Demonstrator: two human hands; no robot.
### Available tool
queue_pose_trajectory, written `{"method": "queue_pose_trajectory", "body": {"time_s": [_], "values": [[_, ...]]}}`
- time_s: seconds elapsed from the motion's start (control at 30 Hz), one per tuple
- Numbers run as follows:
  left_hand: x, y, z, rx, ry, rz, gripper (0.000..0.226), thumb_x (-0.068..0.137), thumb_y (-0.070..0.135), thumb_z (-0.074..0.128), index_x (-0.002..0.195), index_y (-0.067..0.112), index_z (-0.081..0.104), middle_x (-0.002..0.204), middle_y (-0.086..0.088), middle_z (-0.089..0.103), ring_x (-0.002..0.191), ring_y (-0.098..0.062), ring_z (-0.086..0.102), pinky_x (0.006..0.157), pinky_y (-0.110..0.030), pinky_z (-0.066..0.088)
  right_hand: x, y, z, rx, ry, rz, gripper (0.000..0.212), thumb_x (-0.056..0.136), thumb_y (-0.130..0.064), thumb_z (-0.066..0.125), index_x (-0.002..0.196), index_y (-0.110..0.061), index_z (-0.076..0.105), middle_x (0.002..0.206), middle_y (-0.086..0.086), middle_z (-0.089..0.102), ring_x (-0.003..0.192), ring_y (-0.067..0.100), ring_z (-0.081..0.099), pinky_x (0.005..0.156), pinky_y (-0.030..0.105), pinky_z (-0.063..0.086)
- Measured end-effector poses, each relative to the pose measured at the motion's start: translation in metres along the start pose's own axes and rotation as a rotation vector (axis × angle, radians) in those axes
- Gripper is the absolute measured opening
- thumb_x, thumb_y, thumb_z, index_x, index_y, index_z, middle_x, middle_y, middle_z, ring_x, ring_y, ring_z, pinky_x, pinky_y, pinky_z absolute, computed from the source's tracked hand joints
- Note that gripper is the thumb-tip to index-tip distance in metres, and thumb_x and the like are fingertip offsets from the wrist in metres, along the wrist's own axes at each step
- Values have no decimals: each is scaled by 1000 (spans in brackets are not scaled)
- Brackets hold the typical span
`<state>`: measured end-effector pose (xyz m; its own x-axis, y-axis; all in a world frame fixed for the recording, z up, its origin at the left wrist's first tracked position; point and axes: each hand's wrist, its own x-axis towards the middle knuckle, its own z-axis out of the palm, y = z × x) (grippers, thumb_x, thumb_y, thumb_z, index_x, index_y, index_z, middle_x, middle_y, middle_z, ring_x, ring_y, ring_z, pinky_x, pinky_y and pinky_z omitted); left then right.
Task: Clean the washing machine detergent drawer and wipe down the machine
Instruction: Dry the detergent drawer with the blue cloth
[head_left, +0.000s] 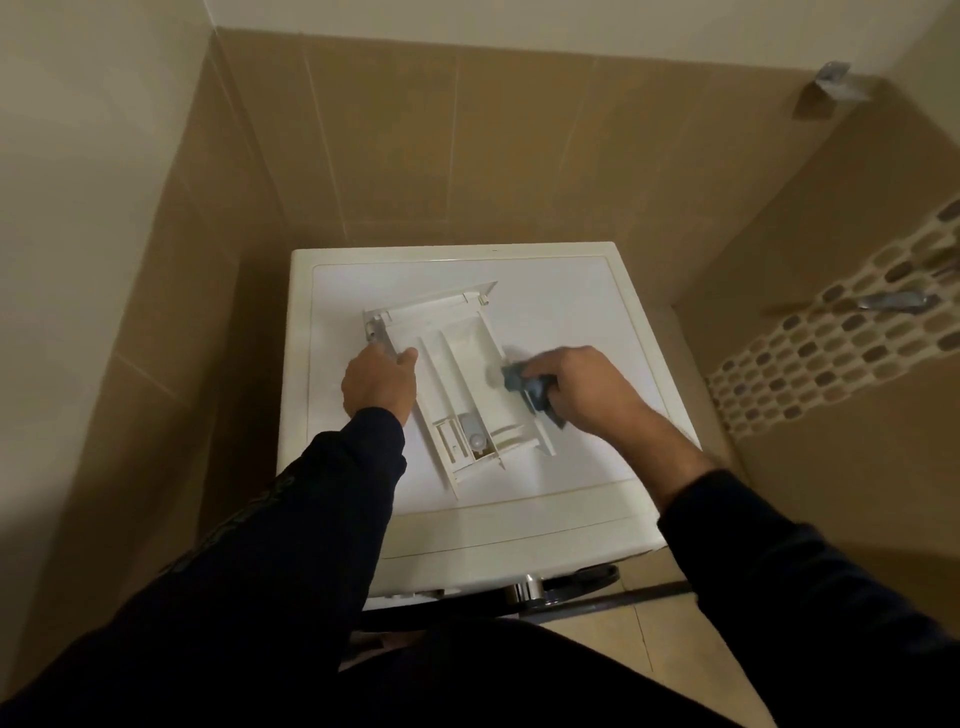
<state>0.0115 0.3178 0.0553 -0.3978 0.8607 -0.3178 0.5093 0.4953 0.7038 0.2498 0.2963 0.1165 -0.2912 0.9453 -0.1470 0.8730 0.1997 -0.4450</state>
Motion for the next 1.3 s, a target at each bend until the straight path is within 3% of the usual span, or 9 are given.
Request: {"method": "queue_pose_trajectory", "body": {"time_s": [0.07,0.27,0.4,0.6,0.73,0.87,1.07,1.17,1.3], "values": [[-3,1,-3,67,31,50,38,96,39,58,123,12,58,114,-7,66,103,-31,64,79,-34,50,13,-2,13,36,65,-41,21,86,-1,62,97,-10,77,95,12,72,76,25,64,74,34,54],[0,1,-2,151,-159,-51,27,97,27,52,91,0,59,73,-10,68,68,-27,68,62,-36,57,-16,14,56,-112,121,-193,28,73,15,63,87,-7,73,98,5,64,78,23,61,61,20,35],[3,7,-2,35,-154,-41,27,93,24,55,101,0,63,93,-16,71,80,-33,71,70,-43,61,-53,30,61,-139,57,-220,22,77,11,65,84,-9,72,99,-2,59,71,19,58,56,32,50],[1,10,-1,28,-280,-42,18,92,15,50,103,5,60,86,-14,72,76,-33,72,78,-42,60,-59,3,14,-256,-203,113,30,89,-9,62,113,-23,74,113,-2,69,96,18,64,87,27,52],[-2,10,5,-52,-298,-66,19,93,17,49,107,8,59,82,-13,73,72,-32,72,76,-41,61,-38,-22,-21,87,-6,233,38,84,8,51,95,-18,76,79,-21,63,65,-6,57,61,2,43],[-4,8,7,-107,-287,-59,20,93,18,50,110,13,60,89,-10,71,73,-31,72,72,-43,62,10,-45,-16,316,175,137,38,84,6,47,98,-17,74,79,-7,74,74,9,70,78,27,58],[-8,8,9,-143,-266,-70,23,94,20,52,115,17,60,99,-5,70,82,-31,71,75,-43,61,68,-43,15,82,419,-55,20,79,6,58,84,-9,69,86,3,69,76,20,62,70,22,47],[-10,8,10,-184,-249,-89,20,96,21,52,116,21,58,101,-4,67,84,-30,70,74,-44,61,79,-35,24,-76,353,24,20,83,6,59,92,-9,68,82,2,62,70,16,51,66,21,38],[-11,9,12,-167,-221,-78,13,97,22,52,109,20,57,103,-5,66,86,-31,69,76,-46,61,85,-45,43,17,254,-138,22,76,12,58,83,-5,71,82,7,67,70,19,56,66,21,40]]}}
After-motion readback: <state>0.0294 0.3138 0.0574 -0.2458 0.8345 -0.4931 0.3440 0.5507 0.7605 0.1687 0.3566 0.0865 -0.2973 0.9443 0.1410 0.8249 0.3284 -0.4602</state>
